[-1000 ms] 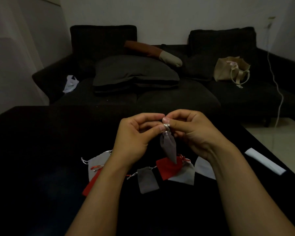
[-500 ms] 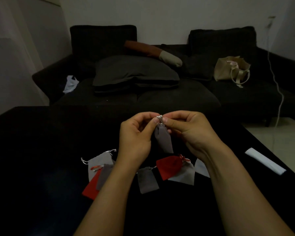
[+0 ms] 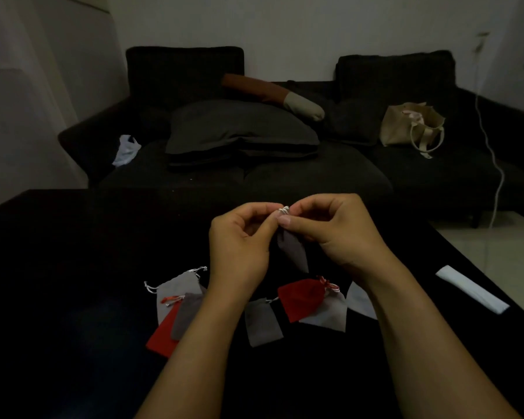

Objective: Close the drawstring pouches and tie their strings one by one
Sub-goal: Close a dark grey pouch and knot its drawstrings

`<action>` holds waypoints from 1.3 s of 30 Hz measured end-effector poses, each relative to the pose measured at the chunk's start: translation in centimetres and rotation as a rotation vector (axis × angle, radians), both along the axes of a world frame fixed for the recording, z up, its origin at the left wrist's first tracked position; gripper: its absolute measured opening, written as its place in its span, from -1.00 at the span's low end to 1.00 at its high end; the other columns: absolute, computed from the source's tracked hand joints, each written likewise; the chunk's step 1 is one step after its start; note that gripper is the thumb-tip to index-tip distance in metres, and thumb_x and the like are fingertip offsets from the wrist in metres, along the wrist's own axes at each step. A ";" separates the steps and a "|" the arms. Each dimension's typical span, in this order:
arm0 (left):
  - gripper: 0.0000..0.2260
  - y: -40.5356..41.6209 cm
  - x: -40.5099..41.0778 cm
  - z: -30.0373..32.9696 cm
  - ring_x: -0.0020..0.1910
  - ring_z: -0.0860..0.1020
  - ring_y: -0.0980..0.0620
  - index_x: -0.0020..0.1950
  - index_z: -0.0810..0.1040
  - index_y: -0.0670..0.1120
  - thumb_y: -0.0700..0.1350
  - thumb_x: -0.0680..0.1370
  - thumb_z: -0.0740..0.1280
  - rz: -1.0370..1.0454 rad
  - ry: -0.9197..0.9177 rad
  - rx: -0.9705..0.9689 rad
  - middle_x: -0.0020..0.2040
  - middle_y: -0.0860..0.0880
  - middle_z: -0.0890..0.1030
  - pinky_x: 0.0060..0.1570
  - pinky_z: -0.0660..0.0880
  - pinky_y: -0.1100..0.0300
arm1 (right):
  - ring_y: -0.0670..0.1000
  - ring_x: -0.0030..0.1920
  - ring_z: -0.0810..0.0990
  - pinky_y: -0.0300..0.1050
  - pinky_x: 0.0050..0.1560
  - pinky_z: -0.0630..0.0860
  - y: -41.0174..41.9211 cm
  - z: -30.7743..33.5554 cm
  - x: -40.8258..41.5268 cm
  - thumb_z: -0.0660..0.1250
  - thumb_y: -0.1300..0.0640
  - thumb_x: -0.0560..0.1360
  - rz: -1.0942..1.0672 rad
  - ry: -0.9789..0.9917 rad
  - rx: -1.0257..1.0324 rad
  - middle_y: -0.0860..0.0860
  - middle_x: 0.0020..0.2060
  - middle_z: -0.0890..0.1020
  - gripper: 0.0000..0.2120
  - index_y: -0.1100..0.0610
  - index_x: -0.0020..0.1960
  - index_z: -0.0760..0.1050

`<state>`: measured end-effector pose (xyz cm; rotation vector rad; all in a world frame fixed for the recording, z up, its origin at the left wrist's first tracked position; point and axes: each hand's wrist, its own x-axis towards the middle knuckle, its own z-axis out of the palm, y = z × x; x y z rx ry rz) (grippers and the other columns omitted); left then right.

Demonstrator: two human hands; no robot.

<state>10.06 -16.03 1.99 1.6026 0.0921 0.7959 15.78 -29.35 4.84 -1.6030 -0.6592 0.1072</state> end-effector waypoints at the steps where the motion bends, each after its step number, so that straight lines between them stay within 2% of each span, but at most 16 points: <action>1: -0.91 0.1 -0.1 0.1 -0.11 0.69 0.15 0.00 0.69 -0.15 -0.25 0.52 0.43 -0.012 0.003 -0.001 -0.14 0.00 0.73 -0.14 0.56 0.35 | -0.08 -0.20 0.70 -0.34 -0.20 0.55 0.0 0.0 0.0 0.50 0.26 0.40 0.014 0.000 0.007 0.10 -0.21 0.72 -0.86 0.30 -0.06 0.66; 5: -0.90 0.7 -0.4 0.4 -0.05 0.70 0.09 0.00 0.70 -0.12 -0.23 0.51 0.43 -0.124 0.074 -0.090 -0.10 -0.03 0.74 -0.07 0.60 0.26 | -0.14 -0.25 0.66 -0.38 -0.25 0.51 -0.6 0.1 0.3 0.42 0.29 0.47 0.088 0.030 -0.023 0.07 -0.21 0.69 -0.88 0.31 -0.01 0.63; 8: -0.89 1.0 -0.6 0.5 -0.02 0.70 0.03 0.00 0.70 -0.09 -0.22 0.52 0.41 -0.197 0.104 -0.136 -0.07 -0.05 0.73 -0.02 0.60 0.18 | -0.05 -0.18 0.61 -0.34 -0.24 0.51 -1.0 0.0 0.6 0.36 0.26 0.52 0.163 0.063 -0.065 0.11 -0.15 0.66 -0.86 0.29 0.04 0.60; 11: -0.88 0.8 -0.8 0.7 -0.02 0.70 0.01 0.02 0.69 -0.13 -0.24 0.53 0.39 -0.233 0.105 -0.174 -0.06 -0.08 0.73 -0.02 0.61 0.17 | -0.06 -0.12 0.64 -0.32 -0.20 0.53 -1.2 -0.2 1.0 0.32 0.22 0.55 0.225 0.143 -0.069 0.08 -0.10 0.67 -0.85 0.24 0.06 0.61; 15: -0.88 0.8 -0.8 0.8 -0.04 0.70 0.06 0.02 0.68 -0.14 -0.26 0.54 0.38 -0.223 0.035 -0.086 -0.08 -0.05 0.73 -0.09 0.59 0.28 | -0.02 -0.04 0.64 -0.20 -0.06 0.56 -1.1 -0.6 1.3 0.31 0.15 0.54 0.305 0.227 -0.003 0.08 -0.07 0.67 -0.81 0.20 0.07 0.62; 19: -0.87 1.0 -0.6 0.5 -0.09 0.70 0.09 -0.03 0.69 -0.11 -0.31 0.51 0.41 -0.153 -0.037 0.044 -0.13 -0.01 0.73 -0.11 0.57 0.32 | -0.05 -0.18 0.59 -0.24 -0.17 0.50 -0.9 -0.1 0.9 0.33 -0.04 0.48 0.278 0.241 -0.051 0.07 -0.19 0.62 -0.72 0.16 -0.04 0.65; 21: -0.86 0.8 -0.6 0.4 -0.10 0.71 0.08 -0.01 0.68 -0.16 -0.34 0.50 0.42 -0.139 -0.041 0.091 -0.13 -0.04 0.73 -0.10 0.58 0.30 | 0.06 -0.18 0.51 -0.12 -0.11 0.42 -0.6 -0.1 0.9 0.33 -0.11 0.50 0.201 0.227 -0.102 0.14 -0.22 0.55 -0.63 0.21 -0.09 0.63; 22: -0.85 0.7 -0.5 0.3 -0.11 0.71 0.08 0.01 0.68 -0.18 -0.35 0.49 0.43 -0.137 -0.042 0.093 -0.13 -0.05 0.73 -0.09 0.58 0.30 | 0.09 -0.20 0.48 -0.08 -0.13 0.39 -0.4 -0.2 0.9 0.33 -0.08 0.53 0.174 0.231 -0.098 0.16 -0.25 0.53 -0.64 0.25 -0.12 0.62; 25: -0.83 0.5 -0.4 0.3 -0.15 0.70 0.10 0.01 0.64 -0.17 -0.37 0.47 0.45 -0.133 -0.052 0.055 -0.17 -0.04 0.72 -0.13 0.57 0.34 | -0.01 -0.32 0.45 -0.17 -0.26 0.33 0.2 -0.4 0.7 0.32 0.09 0.57 0.132 0.280 -0.052 0.07 -0.37 0.49 -0.74 0.15 -0.26 0.56; 30: -0.86 0.9 -0.3 0.3 -0.11 0.71 0.09 -0.04 0.69 -0.14 -0.34 0.47 0.45 -0.107 -0.087 0.158 -0.14 -0.01 0.73 -0.08 0.57 0.29 | -0.07 -0.39 0.40 -0.18 -0.32 0.28 1.2 -0.5 0.4 0.26 0.21 0.59 0.111 0.419 0.139 0.04 -0.41 0.43 -0.75 0.16 -0.27 0.48; 34: -0.84 1.3 -0.4 0.2 -0.10 0.70 0.14 -0.02 0.72 -0.07 -0.28 0.46 0.48 -0.060 -0.084 0.295 -0.13 0.06 0.73 -0.05 0.59 0.27 | -0.04 -0.31 0.45 -0.13 -0.20 0.33 1.5 -0.8 0.3 0.27 0.20 0.58 0.092 0.522 0.192 0.06 -0.36 0.47 -0.78 0.17 -0.24 0.53; 39: -0.86 1.7 -0.4 0.3 -0.09 0.68 0.24 0.00 0.72 -0.11 -0.25 0.46 0.49 0.022 -0.116 0.446 -0.11 0.06 0.73 -0.05 0.55 0.36 | 0.07 -0.18 0.49 0.00 0.03 0.36 2.4 -1.4 0.1 0.32 0.19 0.55 0.068 0.647 0.263 0.14 -0.26 0.52 -0.82 0.20 -0.20 0.58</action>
